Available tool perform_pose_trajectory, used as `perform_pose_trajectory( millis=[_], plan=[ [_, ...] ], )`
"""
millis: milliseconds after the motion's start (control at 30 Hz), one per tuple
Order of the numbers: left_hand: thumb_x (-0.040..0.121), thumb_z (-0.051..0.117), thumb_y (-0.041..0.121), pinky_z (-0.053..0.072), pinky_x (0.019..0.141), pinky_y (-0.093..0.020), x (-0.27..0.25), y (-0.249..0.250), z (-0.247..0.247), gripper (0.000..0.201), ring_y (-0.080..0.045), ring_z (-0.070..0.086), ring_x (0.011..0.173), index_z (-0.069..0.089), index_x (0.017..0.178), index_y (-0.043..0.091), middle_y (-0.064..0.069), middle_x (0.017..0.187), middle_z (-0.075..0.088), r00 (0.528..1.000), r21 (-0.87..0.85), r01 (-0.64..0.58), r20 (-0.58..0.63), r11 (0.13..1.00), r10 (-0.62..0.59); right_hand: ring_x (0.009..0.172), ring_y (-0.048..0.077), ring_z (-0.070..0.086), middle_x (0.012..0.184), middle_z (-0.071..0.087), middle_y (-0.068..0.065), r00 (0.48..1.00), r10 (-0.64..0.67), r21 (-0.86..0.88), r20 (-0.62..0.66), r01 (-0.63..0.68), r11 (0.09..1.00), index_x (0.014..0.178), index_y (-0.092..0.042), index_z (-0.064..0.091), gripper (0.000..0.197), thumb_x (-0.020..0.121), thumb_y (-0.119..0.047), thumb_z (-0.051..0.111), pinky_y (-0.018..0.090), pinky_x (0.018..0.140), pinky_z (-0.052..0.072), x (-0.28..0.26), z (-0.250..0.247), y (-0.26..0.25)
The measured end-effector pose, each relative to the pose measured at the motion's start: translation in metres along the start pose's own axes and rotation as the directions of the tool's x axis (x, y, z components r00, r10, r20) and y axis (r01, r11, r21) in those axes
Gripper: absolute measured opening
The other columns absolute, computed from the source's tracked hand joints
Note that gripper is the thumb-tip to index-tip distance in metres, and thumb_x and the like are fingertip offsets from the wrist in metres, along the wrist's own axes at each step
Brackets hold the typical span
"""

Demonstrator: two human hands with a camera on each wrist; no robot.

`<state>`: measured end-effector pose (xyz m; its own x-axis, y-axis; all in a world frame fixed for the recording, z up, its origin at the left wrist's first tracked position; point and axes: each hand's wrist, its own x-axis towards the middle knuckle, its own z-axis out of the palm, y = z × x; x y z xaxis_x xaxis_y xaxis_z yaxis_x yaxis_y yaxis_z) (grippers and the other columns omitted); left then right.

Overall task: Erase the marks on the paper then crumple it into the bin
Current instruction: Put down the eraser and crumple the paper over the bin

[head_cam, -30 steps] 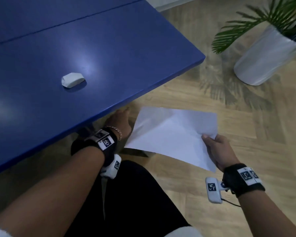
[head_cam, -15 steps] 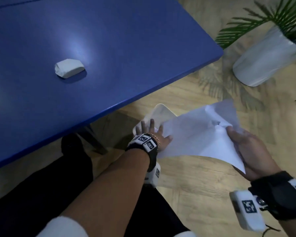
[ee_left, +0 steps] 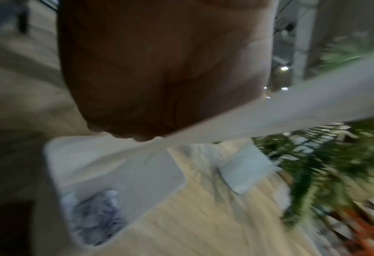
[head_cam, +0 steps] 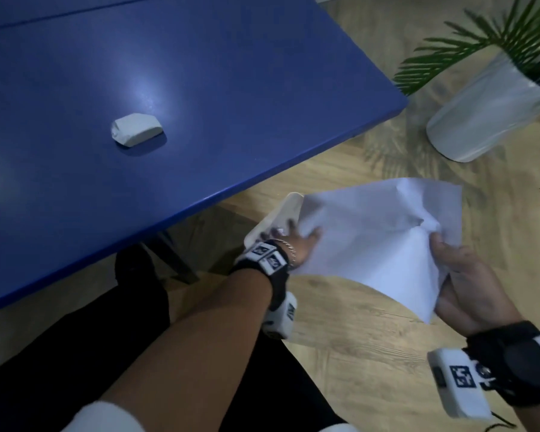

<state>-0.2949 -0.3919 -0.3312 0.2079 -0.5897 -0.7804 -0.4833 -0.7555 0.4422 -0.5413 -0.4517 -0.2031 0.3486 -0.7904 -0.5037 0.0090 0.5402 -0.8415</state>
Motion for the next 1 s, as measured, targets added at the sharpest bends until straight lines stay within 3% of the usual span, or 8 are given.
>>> perform_pose_trajectory(
  millis=[100, 167, 267, 433, 600, 767, 900, 1000],
  plan=[
    [0.045, 0.043, 0.115, 0.044, 0.117, -0.056, 0.022, -0.034, -0.010, 0.147, -0.040, 0.061, 0.134, 0.055, 0.152, 0.015, -0.018, 0.150, 0.061, 0.995, -0.510, 0.086, 0.096, 0.856, -0.042, 0.140, 0.031, 0.056, 0.149, 0.060, 0.014, 1.000, -0.011, -0.006, -0.009, 0.011, 1.000, 0.149, -0.007, 0.054, 0.044, 0.112, -0.024, 0.040, 0.049, 0.110, 0.047, -0.006, -0.015, -0.006],
    [0.036, 0.065, 0.107, 0.055, 0.104, -0.062, 0.042, -0.050, -0.009, 0.132, -0.040, 0.074, 0.112, 0.074, 0.128, 0.013, -0.015, 0.122, 0.078, 0.996, -0.706, 0.066, 0.084, 0.705, -0.009, 0.136, 0.030, 0.060, 0.147, 0.062, 0.012, 1.000, 0.010, -0.067, -0.018, -0.011, 0.998, 0.148, -0.011, 0.057, 0.042, 0.110, -0.025, 0.045, 0.048, 0.106, 0.051, -0.008, -0.020, -0.004],
    [0.057, 0.076, 0.087, 0.056, 0.104, -0.060, 0.028, -0.049, -0.021, 0.096, -0.038, 0.077, 0.106, 0.078, 0.118, 0.013, -0.011, 0.113, 0.080, 0.997, -0.731, -0.072, -0.041, 0.679, 0.063, 0.125, 0.028, 0.068, 0.139, 0.069, 0.008, 0.999, 0.017, -0.190, -0.045, -0.026, 0.981, 0.142, -0.016, 0.063, 0.039, 0.107, -0.031, 0.054, 0.045, 0.099, 0.056, -0.008, -0.020, 0.002],
    [0.087, 0.060, 0.058, 0.055, 0.091, -0.041, 0.016, -0.045, -0.032, 0.063, -0.033, 0.071, 0.101, 0.071, 0.119, 0.005, -0.012, 0.115, 0.075, 0.991, -0.451, -0.073, -0.135, 0.890, 0.013, 0.077, 0.023, 0.079, 0.114, 0.077, 0.020, 0.977, -0.002, -0.386, -0.212, -0.082, 0.919, 0.113, 0.001, 0.072, 0.024, 0.104, -0.019, 0.062, 0.029, 0.059, 0.063, -0.003, -0.027, 0.013],
    [0.108, 0.053, 0.028, 0.037, 0.049, -0.026, 0.002, -0.059, -0.045, 0.036, -0.018, 0.050, 0.047, 0.061, 0.079, 0.009, -0.004, 0.061, 0.062, 0.994, -0.429, -0.027, -0.103, 0.903, -0.019, 0.074, 0.018, 0.079, 0.106, 0.079, 0.013, 0.960, 0.074, -0.295, -0.269, -0.155, 0.943, 0.115, 0.000, 0.070, 0.022, 0.103, -0.016, 0.060, 0.030, 0.060, 0.065, -0.019, -0.035, -0.001],
    [0.087, 0.053, 0.082, 0.052, 0.064, -0.026, -0.056, -0.040, -0.066, 0.071, -0.021, 0.068, 0.077, 0.072, 0.108, 0.017, 0.000, 0.092, 0.073, 0.992, -0.640, -0.062, 0.046, 0.766, 0.119, 0.082, 0.027, 0.080, 0.108, 0.079, 0.017, 0.976, 0.154, -0.246, -0.155, -0.189, 0.950, 0.117, -0.002, 0.070, 0.028, 0.104, -0.023, 0.058, 0.038, 0.063, 0.066, -0.051, -0.025, -0.020],
    [0.105, 0.066, 0.037, 0.056, 0.084, -0.018, -0.114, -0.048, -0.073, 0.024, -0.018, 0.074, 0.108, 0.074, 0.117, 0.018, 0.004, 0.113, 0.078, 0.969, -0.621, -0.187, 0.012, 0.761, 0.248, 0.099, 0.037, 0.077, 0.112, 0.078, 0.018, 0.984, 0.155, -0.291, -0.088, -0.174, 0.941, 0.119, -0.002, 0.072, 0.040, 0.104, -0.036, 0.057, 0.053, 0.091, 0.060, -0.071, -0.016, -0.029],
    [0.106, 0.065, 0.029, 0.057, 0.093, -0.035, -0.164, -0.063, -0.075, 0.023, -0.021, 0.076, 0.109, 0.077, 0.121, 0.016, 0.002, 0.116, 0.081, 0.946, -0.605, -0.319, -0.160, 0.730, 0.281, 0.097, 0.036, 0.078, 0.111, 0.079, 0.017, 0.995, 0.100, -0.376, -0.029, -0.104, 0.921, 0.116, -0.003, 0.074, 0.045, 0.101, -0.042, 0.057, 0.047, 0.082, 0.065, -0.085, -0.017, -0.032]
  ],
)
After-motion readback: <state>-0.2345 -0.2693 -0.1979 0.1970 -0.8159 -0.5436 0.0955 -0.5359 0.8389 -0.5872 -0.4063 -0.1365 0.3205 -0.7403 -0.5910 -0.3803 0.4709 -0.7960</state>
